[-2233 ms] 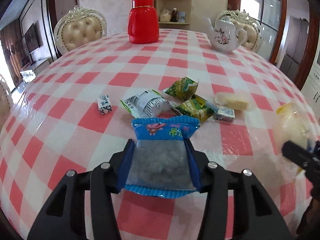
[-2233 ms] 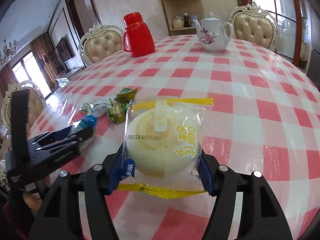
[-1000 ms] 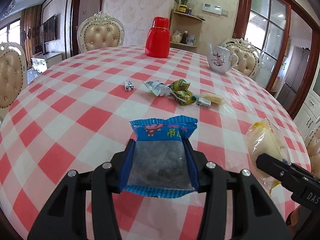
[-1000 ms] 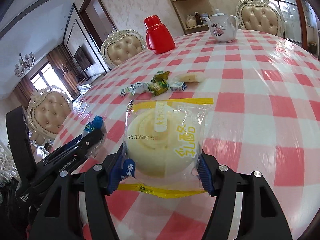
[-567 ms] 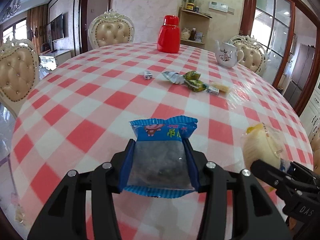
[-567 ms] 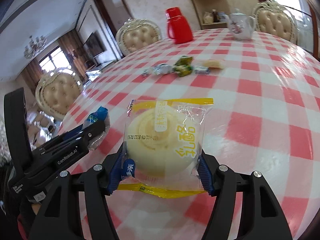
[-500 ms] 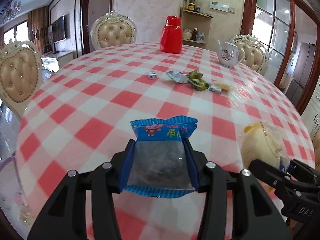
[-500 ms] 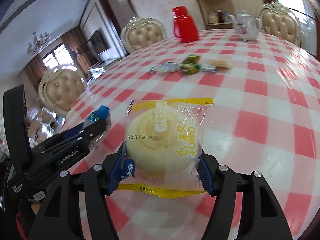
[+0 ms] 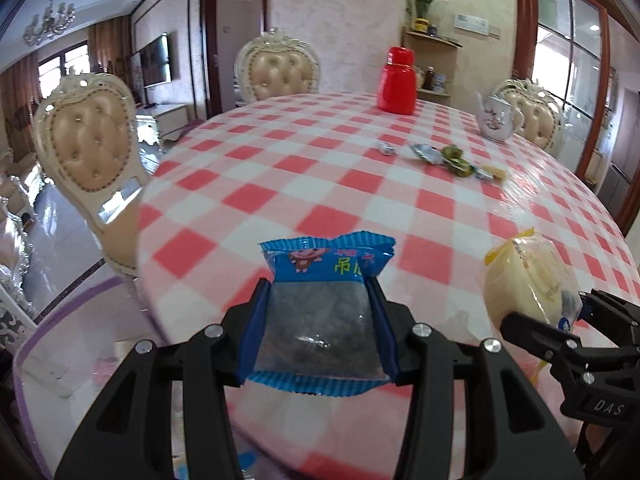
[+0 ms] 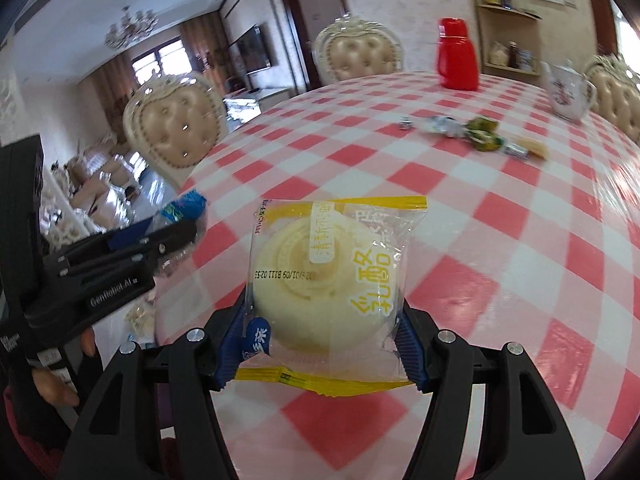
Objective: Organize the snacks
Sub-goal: 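Carry the blue-topped bag and round bread to the clear box and release both, then move both open tools back over the remaining snacks on the table, then grasp the green garlic-pea packet with the left tool while the right tool grasps a wrapped cake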
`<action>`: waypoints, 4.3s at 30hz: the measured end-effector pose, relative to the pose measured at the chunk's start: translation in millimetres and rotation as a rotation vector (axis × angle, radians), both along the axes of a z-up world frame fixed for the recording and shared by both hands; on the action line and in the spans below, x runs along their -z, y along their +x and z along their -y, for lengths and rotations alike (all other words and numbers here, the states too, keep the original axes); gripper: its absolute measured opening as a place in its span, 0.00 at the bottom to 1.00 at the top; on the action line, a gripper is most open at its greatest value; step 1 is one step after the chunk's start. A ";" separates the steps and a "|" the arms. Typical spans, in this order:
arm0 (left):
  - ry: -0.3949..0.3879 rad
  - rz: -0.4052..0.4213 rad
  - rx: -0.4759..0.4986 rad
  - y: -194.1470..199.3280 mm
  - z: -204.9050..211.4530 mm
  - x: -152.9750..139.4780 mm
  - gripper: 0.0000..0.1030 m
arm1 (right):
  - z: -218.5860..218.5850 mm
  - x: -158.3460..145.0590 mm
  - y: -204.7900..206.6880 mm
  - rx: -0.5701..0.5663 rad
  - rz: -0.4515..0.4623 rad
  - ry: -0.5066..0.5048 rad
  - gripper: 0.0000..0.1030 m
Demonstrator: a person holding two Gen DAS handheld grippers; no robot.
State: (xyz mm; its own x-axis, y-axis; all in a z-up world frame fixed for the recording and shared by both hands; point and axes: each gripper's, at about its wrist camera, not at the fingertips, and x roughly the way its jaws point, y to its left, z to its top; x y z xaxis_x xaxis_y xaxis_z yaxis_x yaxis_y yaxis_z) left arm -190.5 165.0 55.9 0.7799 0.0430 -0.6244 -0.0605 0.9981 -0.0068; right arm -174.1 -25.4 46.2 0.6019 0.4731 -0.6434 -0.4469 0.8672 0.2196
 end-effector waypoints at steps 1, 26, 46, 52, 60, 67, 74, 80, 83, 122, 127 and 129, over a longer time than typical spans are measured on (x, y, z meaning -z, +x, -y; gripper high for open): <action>0.000 0.000 -0.004 -2.3 -5.0 -0.5 0.47 | -6.6 0.5 -2.7 -0.012 0.000 -0.008 0.61; 0.148 -0.079 -0.121 -62.1 -146.8 -20.9 0.47 | -187.5 12.7 -85.7 -0.475 0.081 -0.198 0.61; 0.068 -0.018 -0.299 -60.0 -165.0 -32.4 0.95 | -127.9 -6.8 -48.7 -0.405 0.047 -0.012 0.73; -0.095 -0.040 -0.116 -22.5 -87.2 -26.2 0.97 | -25.4 -8.5 -4.9 -0.164 0.029 0.034 0.74; -0.087 -0.218 0.209 64.9 54.5 -11.7 0.98 | 88.7 10.1 37.1 0.137 0.003 0.102 0.75; -0.041 -0.176 -0.001 177.7 122.2 -5.7 0.98 | 149.4 23.4 70.8 0.292 -0.074 0.153 0.79; -0.302 -0.182 -0.185 265.2 129.6 11.6 0.98 | 185.2 27.3 127.4 0.395 -0.119 0.105 0.80; -0.417 -0.080 -0.216 294.6 136.5 19.8 0.98 | 193.4 19.3 195.5 0.347 -0.015 -0.056 0.80; -0.374 -0.098 -0.167 297.3 140.0 29.9 0.98 | 198.3 23.2 241.6 0.329 -0.006 -0.183 0.80; -0.145 -0.223 0.121 321.4 210.2 47.2 0.98 | 225.9 20.4 216.2 0.378 -0.051 0.062 0.34; -0.105 -0.240 0.100 350.0 230.9 50.5 0.97 | 237.5 19.0 216.8 0.395 -0.050 0.082 0.34; -0.067 -0.260 0.080 359.4 236.7 53.9 0.88 | 237.9 18.2 215.9 0.389 -0.049 0.091 0.35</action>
